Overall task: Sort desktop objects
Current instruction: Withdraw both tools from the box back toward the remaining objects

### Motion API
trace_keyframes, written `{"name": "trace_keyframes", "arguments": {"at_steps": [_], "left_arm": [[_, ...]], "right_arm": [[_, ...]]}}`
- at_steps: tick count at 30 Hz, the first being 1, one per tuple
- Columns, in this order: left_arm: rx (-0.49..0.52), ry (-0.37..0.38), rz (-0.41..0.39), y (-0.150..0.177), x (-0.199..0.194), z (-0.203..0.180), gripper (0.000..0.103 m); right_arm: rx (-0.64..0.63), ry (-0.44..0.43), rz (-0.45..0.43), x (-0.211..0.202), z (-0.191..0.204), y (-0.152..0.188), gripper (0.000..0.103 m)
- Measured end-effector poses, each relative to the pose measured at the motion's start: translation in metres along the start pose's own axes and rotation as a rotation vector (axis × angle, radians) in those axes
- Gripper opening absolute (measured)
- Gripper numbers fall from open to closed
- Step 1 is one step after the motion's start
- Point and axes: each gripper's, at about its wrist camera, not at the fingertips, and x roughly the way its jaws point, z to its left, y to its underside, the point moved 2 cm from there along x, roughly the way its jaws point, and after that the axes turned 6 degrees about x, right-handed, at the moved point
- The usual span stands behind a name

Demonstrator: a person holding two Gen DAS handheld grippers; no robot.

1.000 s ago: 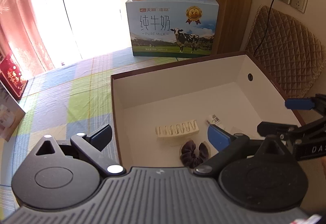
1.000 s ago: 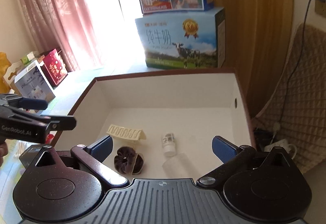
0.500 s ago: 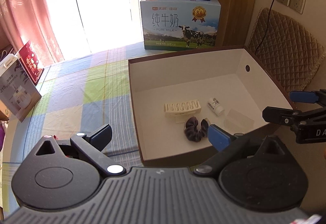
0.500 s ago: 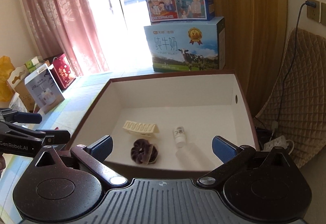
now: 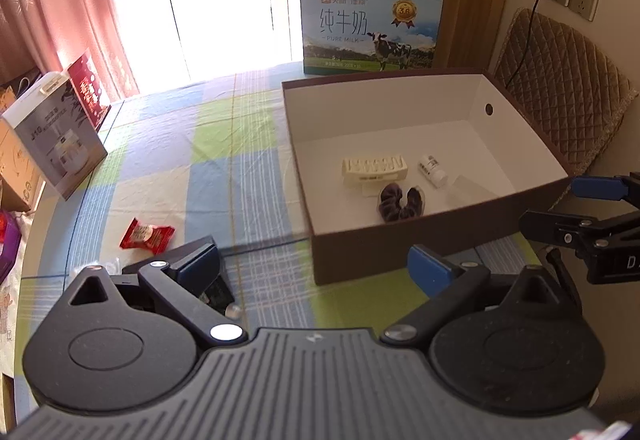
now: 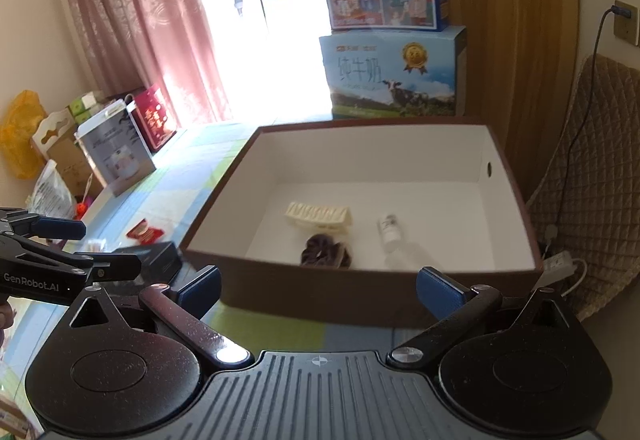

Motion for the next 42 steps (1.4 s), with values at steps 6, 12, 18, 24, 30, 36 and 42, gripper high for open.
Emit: {"name": "trace_keyframes", "arguments": {"at_steps": [6,12,18,24,30,36,42], "left_arm": [[-0.014,-0.008,0.024,0.024,-0.012,0.013,0.099],[-0.036,-0.026,0.038,0.043,-0.023,0.031,0.099],[-0.06,-0.04,0.063,0.063,-0.03,0.049,0.099],[-0.094,-0.061,0.091,0.087,-0.036,0.072,0.099],[-0.155,-0.102,0.132,0.116,-0.039,0.106,0.099],[-0.189,-0.148,0.147,0.139,-0.041,0.139,0.099],[-0.21,-0.159,0.13,0.146,-0.041,0.169,0.098]], "right_arm": [[-0.01,-0.018,0.027,-0.002,0.021,0.016,0.101],[-0.02,-0.041,0.07,0.004,0.044,0.033,0.101],[-0.03,-0.066,0.107,0.014,0.068,0.045,0.101],[-0.041,-0.086,0.157,0.031,0.093,0.06,0.101],[-0.057,-0.096,0.202,0.056,0.118,0.073,0.101],[-0.068,-0.115,0.215,0.075,0.142,0.08,0.101],[-0.069,-0.119,0.21,0.09,0.162,0.084,0.101]]}}
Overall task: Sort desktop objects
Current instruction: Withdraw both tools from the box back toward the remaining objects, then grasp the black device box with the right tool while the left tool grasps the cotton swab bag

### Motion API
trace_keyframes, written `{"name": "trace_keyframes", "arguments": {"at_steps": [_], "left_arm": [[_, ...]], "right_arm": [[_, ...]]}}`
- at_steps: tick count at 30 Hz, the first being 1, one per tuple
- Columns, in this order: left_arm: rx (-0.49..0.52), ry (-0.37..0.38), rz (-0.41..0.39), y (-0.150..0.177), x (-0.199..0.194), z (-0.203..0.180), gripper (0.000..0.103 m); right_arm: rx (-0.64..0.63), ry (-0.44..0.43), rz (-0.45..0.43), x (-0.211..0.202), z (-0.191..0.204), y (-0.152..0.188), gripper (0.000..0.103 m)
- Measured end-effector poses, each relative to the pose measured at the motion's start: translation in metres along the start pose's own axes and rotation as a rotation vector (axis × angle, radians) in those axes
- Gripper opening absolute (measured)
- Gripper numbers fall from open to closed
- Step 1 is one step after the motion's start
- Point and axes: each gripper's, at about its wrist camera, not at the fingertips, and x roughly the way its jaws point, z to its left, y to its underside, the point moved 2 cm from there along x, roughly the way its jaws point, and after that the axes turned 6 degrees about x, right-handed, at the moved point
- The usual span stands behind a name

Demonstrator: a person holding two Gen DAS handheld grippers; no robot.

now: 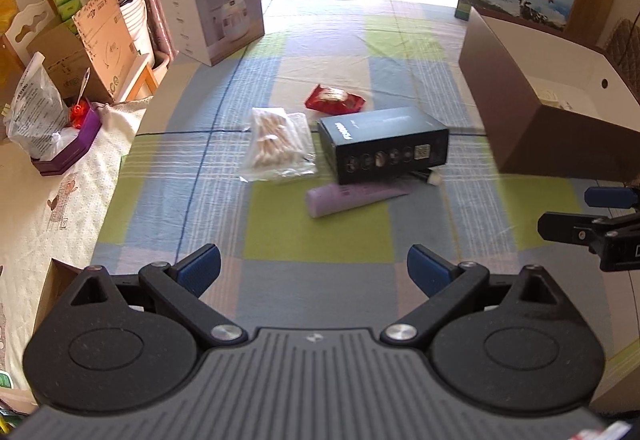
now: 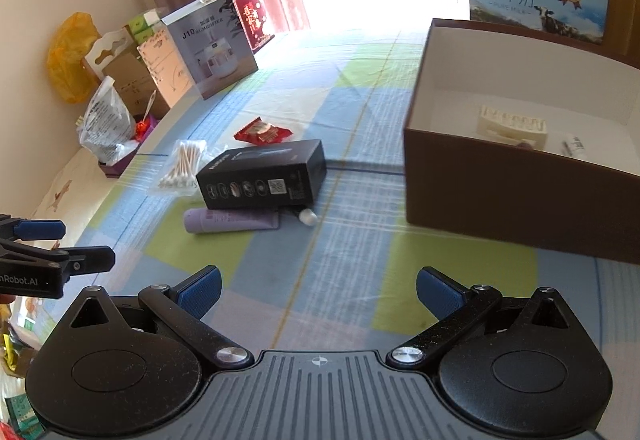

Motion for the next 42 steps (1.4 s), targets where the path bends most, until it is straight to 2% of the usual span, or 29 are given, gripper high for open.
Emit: {"name": "trace_keyframes", "arguments": {"at_steps": [9,18,31,33,35,39,42], "left_arm": [[0.014,-0.014,-0.029,-0.016,0.018,0.033,0.098],[0.058,0.013,-0.028,-0.032,0.047,0.054,0.098],[0.099,0.051,-0.003,-0.048,0.081,0.078,0.098],[0.098,0.057,0.001,-0.05,0.085,0.08,0.098],[0.097,0.062,0.004,-0.051,0.088,0.083,0.098],[0.096,0.07,0.014,-0.052,0.095,0.088,0.098],[0.095,0.073,0.022,-0.053,0.099,0.092,0.098]], "right_arm": [[-0.006,0.006,-0.045,0.031,0.029,-0.015,0.101],[-0.016,0.023,-0.064,0.07,0.055,-0.025,0.101],[0.003,0.048,-0.041,0.114,0.071,-0.031,0.101],[0.07,0.03,-0.04,0.116,0.066,-0.032,0.101],[0.196,-0.007,-0.047,0.117,0.056,-0.033,0.101],[0.599,-0.124,-0.077,0.12,0.025,-0.031,0.101],[0.808,-0.17,-0.102,0.127,0.01,-0.027,0.1]]}}
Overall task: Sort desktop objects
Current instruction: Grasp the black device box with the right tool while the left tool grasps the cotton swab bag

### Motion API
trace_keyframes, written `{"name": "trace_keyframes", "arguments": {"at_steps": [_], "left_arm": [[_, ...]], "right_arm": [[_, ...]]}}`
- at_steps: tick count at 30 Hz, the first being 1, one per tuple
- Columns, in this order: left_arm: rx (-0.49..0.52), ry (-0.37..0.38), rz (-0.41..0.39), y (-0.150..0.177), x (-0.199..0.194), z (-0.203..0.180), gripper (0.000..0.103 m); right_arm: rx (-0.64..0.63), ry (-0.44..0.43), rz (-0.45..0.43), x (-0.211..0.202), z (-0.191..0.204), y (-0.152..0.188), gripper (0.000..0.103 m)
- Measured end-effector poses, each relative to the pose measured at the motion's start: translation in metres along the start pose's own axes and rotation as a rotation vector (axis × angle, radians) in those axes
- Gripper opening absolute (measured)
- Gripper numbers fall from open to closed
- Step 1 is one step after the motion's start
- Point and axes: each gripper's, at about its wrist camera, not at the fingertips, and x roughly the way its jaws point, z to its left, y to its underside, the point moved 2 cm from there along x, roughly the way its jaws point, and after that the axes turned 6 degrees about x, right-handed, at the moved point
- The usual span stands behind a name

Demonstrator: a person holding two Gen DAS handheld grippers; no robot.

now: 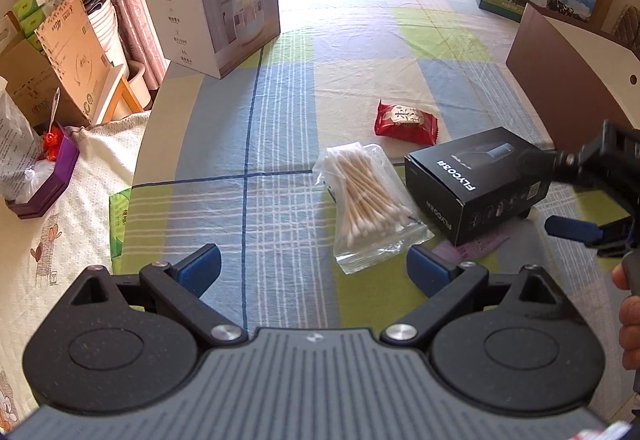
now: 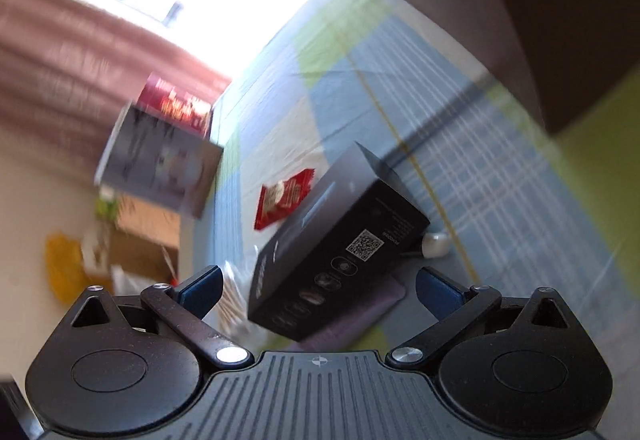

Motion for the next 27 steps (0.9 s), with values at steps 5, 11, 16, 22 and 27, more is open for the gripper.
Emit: {"name": "trace_keyframes", "arguments": {"at_steps": [5,11,16,22,27], "left_arm": [[-0.003,0.001,0.003,-0.001,0.003,0.004,0.098],[-0.013,0.001,0.005,-0.001,0.006,0.014,0.098],[-0.021,0.004,0.007,0.0,0.009,0.019,0.098],[-0.014,0.024,-0.003,-0.007,0.012,0.015,0.097],[-0.007,0.034,-0.013,-0.014,0.014,0.01,0.097]], "right_arm": [[0.159,-0.003,-0.029,0.016,-0.008,-0.007,0.079],[0.201,0.003,-0.049,0.023,-0.009,-0.015,0.049],[-0.041,0.068,-0.045,0.019,0.026,-0.033,0.046],[-0.38,0.189,-0.01,0.029,0.07,-0.046,0.044],[-0.746,0.309,-0.011,0.046,0.101,-0.034,0.041]]}}
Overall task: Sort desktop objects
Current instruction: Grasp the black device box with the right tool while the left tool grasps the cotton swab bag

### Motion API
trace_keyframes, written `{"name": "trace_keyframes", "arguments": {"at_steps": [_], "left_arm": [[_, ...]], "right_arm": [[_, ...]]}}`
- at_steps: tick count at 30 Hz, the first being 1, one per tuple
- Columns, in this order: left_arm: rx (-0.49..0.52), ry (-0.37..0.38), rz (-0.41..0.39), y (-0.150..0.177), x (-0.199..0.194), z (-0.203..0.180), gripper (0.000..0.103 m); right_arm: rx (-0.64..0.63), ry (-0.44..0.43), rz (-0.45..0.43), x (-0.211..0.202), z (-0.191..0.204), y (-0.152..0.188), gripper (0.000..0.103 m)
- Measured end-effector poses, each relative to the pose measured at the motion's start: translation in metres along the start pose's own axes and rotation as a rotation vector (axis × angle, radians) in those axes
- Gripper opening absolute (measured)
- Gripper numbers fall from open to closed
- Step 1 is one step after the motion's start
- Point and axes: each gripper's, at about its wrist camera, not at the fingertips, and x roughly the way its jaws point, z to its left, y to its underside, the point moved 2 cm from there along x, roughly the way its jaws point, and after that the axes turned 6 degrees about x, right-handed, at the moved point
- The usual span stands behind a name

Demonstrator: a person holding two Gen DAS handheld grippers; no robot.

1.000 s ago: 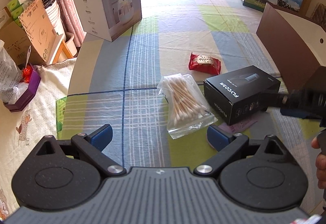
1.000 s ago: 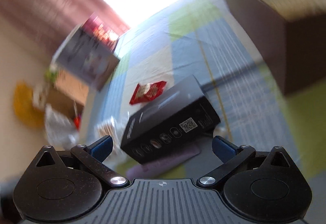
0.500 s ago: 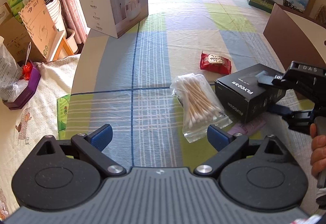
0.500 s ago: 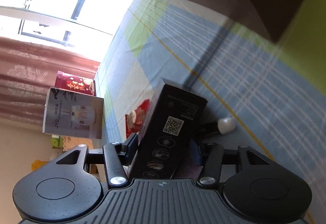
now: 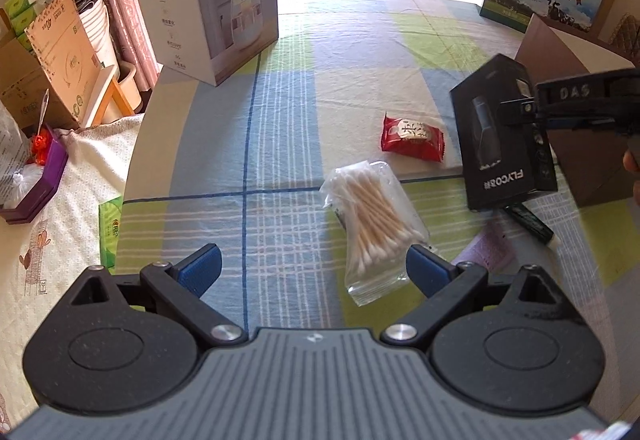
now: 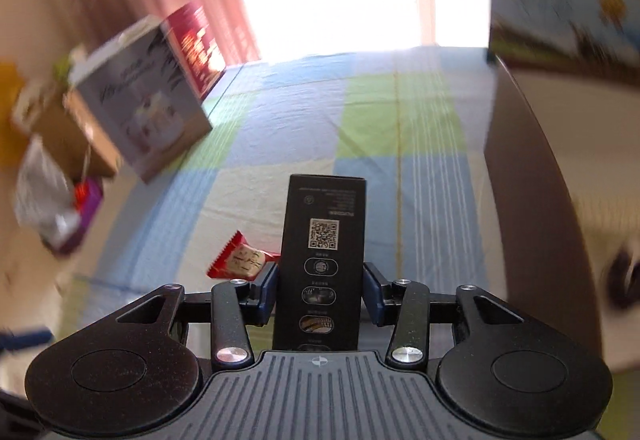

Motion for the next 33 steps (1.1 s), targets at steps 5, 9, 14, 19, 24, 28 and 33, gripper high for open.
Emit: {"name": "trace_keyframes", "arguments": {"at_steps": [5,9,14,19,24,28,33], "left_arm": [[0.001,0.009,-0.004,-0.007,0.005,-0.003,0.097],[-0.006,0.024,-0.001,-0.014,0.011,-0.007,0.097],[-0.013,0.038,0.016,-0.021,0.023,-0.015,0.095],[-0.035,0.049,0.039,-0.026,0.037,-0.018,0.093],[-0.055,0.054,0.067,-0.028,0.053,-0.019,0.079],[-0.077,0.065,0.093,-0.028,0.064,-0.017,0.064],[-0.088,0.097,0.075,-0.03,0.065,-0.015,0.042]], "right_arm": [[-0.113,0.003,0.029,0.01,0.009,0.008,0.041],[-0.126,-0.002,0.053,0.017,0.01,0.01,0.042],[-0.148,0.015,0.084,0.022,0.005,0.011,0.042],[-0.154,0.015,0.09,0.025,0.002,0.01,0.042],[-0.16,0.008,0.086,0.026,0.002,0.011,0.042],[-0.166,0.005,0.086,0.027,0.002,0.011,0.042],[-0.169,0.0,0.087,0.028,0.001,0.01,0.043]]}}
